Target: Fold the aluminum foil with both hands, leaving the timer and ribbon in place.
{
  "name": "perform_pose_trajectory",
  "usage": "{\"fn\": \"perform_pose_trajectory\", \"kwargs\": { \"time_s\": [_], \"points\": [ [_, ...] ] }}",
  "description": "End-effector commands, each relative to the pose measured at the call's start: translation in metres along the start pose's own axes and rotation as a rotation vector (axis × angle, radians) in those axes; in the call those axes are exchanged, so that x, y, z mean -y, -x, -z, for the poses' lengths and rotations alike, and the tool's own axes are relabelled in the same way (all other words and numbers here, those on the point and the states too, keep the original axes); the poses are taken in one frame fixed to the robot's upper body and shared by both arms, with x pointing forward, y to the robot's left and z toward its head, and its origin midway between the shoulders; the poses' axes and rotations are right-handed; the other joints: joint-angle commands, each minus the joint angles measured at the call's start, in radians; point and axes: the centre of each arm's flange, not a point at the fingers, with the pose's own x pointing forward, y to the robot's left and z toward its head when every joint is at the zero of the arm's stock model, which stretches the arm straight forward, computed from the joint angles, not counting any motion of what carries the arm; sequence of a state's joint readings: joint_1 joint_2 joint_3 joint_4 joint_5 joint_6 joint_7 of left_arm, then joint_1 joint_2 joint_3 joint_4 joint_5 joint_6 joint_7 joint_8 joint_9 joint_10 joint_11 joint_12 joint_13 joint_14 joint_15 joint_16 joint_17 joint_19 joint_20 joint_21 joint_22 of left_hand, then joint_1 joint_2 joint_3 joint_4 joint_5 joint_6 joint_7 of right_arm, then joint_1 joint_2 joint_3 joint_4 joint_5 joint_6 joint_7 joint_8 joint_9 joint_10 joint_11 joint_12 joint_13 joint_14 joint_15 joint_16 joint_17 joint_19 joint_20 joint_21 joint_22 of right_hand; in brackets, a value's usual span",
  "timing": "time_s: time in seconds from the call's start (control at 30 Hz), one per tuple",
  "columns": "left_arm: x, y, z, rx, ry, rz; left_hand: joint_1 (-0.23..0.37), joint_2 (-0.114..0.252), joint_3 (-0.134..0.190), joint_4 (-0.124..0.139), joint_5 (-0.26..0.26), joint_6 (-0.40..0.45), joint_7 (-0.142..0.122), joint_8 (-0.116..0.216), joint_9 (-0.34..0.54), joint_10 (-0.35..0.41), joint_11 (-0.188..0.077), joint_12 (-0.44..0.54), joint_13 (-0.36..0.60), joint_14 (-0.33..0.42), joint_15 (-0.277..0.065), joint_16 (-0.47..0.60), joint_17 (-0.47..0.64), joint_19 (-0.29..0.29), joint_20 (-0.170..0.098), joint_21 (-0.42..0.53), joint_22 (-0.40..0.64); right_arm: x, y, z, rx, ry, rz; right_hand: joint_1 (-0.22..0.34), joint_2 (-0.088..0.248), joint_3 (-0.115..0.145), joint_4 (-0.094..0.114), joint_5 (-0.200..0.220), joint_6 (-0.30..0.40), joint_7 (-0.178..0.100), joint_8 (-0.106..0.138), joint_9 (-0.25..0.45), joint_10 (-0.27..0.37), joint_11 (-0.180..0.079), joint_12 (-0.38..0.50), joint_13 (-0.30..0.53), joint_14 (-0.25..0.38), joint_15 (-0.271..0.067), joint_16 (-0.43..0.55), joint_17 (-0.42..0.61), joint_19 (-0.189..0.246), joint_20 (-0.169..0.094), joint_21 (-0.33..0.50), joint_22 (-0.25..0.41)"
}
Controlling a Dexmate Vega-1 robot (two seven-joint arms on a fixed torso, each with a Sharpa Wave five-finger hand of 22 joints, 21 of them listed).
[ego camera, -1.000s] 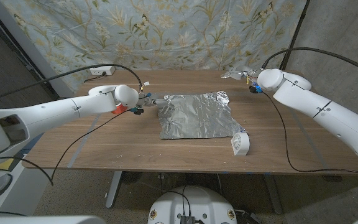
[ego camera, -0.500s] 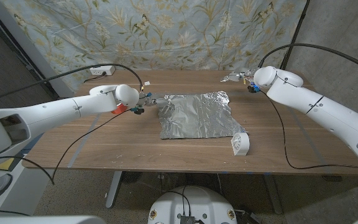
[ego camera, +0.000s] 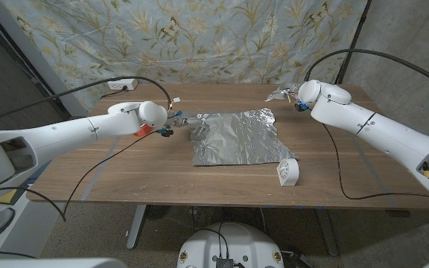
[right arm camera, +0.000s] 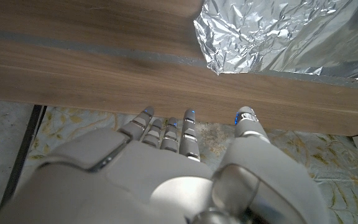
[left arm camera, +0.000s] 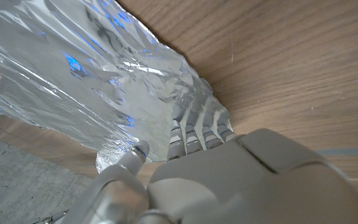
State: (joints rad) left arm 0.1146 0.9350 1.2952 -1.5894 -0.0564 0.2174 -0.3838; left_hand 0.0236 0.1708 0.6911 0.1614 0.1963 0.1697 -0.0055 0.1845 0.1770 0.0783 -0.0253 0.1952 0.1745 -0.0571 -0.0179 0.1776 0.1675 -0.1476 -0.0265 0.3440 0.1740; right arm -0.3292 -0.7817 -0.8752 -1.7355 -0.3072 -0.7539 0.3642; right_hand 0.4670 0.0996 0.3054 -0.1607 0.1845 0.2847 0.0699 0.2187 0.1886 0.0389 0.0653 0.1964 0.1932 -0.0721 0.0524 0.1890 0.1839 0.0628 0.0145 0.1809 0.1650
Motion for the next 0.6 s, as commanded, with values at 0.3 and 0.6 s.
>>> {"fn": "perform_pose_trajectory", "kwargs": {
  "time_s": [0.3,0.6],
  "points": [
    [0.003,-0.002,0.0,0.017,0.01,0.01,0.011,-0.002,0.013,-0.009,0.006,-0.002,-0.006,-0.002,0.001,-0.008,-0.002,-0.003,0.002,-0.004,0.003,-0.002,-0.001,-0.001,0.0,-0.008,0.003,-0.01,-0.009,-0.01,-0.044,0.117,0.044,0.046,-0.023,0.004,-0.009,-0.005,0.099,0.05,0.026,0.007,0.009,0.067,0.008,0.003,0.009,0.06,0.011,0.003,0.0,0.045,0.009,0.005],
    [0.002,-0.002,-0.001,0.018,0.014,0.015,0.015,-0.003,0.017,-0.014,0.006,-0.001,-0.007,-0.002,0.001,-0.009,-0.005,-0.004,0.002,-0.005,0.004,-0.003,-0.002,0.001,-0.001,-0.01,0.003,-0.016,-0.012,-0.018,-0.069,0.145,0.052,0.077,-0.036,0.01,-0.016,-0.002,0.147,0.055,0.038,0.008,0.032,0.084,0.015,0.002,0.03,0.076,0.016,0.004,0.014,0.059,0.012,0.004]
  ]
}}
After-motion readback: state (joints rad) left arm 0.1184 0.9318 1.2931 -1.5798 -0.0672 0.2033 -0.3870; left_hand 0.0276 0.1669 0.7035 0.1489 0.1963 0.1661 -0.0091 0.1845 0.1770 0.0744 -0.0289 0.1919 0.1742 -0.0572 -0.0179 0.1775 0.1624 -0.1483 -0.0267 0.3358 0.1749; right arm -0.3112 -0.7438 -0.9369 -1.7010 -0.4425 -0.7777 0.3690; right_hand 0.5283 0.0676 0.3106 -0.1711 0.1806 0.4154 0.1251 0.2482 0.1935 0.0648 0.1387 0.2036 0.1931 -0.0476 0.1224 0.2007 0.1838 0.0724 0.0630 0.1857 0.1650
